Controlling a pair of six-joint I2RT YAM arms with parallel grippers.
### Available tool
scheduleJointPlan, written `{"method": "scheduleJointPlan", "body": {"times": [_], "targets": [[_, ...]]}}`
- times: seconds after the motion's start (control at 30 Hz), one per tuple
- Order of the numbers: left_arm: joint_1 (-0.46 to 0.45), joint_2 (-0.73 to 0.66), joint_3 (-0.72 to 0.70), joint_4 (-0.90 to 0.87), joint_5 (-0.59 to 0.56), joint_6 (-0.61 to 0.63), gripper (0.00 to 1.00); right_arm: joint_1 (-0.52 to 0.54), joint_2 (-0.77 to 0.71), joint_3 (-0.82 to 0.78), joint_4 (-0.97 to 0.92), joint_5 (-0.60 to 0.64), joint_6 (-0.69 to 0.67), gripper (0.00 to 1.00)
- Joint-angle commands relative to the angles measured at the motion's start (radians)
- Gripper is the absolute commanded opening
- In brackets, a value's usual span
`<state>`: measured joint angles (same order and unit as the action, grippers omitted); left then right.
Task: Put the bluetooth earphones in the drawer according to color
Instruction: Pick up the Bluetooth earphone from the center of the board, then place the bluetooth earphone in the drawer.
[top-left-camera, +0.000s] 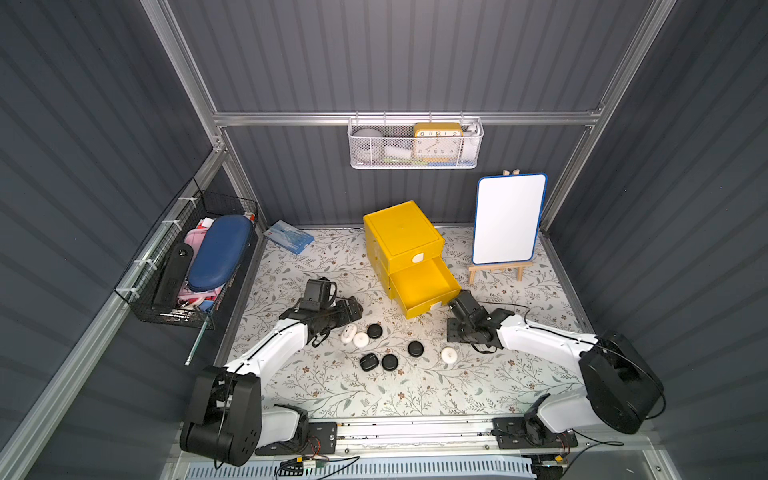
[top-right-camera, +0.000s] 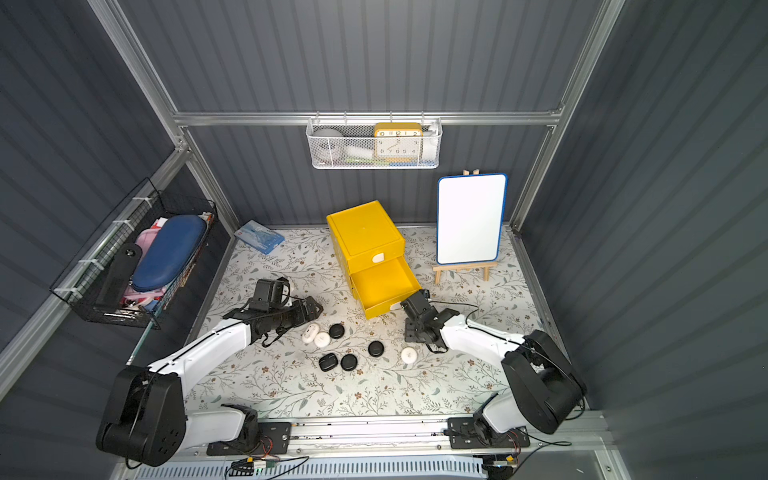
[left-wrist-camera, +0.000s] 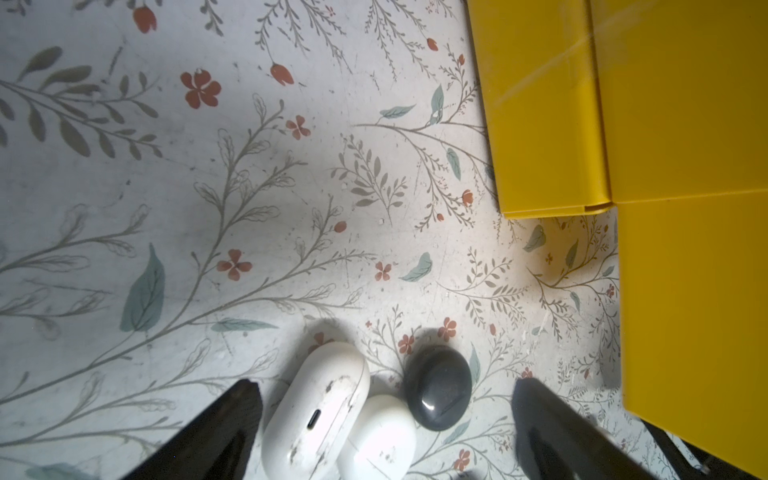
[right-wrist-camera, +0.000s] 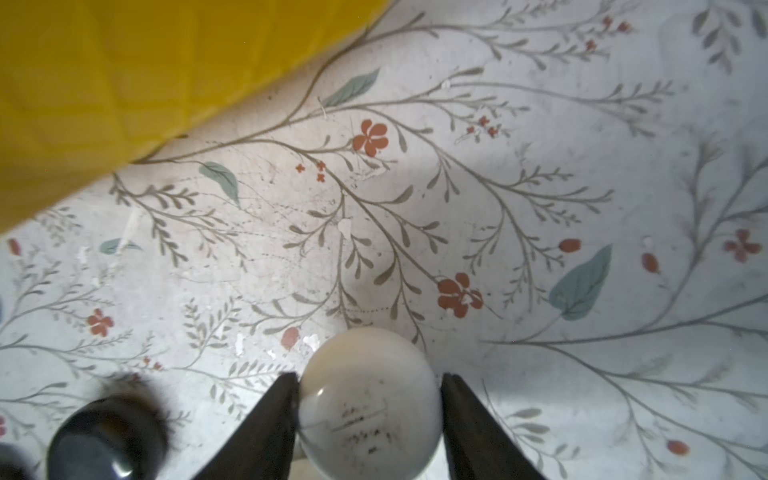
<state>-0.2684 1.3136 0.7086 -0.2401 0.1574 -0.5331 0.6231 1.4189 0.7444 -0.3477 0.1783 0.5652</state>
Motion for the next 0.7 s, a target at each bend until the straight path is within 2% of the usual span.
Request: {"method": "scheduleJointPlan", "body": {"times": [0.0, 0.4, 0.5, 0.67], "targets": [[0.003, -0.016, -0.005, -0.020, -0.016, -0.010, 0.99, 0.002, -0.070, -0.007, -0.035, -0.013, -0.018, 0.57], [0.003, -0.009, -0.009, -0.025, -0.029, -0.024, 0.99, 0.001, -0.313, 0.090, -0.088, -0.138, -0.091, 0.56], [0.003, -0.001, -0.009, -0.024, -0.027, -0.026, 0.99, -0.005, -0.312, 0.143, -0.102, -0.126, -0.113, 0.56], [0.003, 0.008, -0.012, -0.026, -0.029, -0.029, 0.99, -0.038, -0.226, 0.264, -0.136, -0.115, -0.159, 0.56]]}}
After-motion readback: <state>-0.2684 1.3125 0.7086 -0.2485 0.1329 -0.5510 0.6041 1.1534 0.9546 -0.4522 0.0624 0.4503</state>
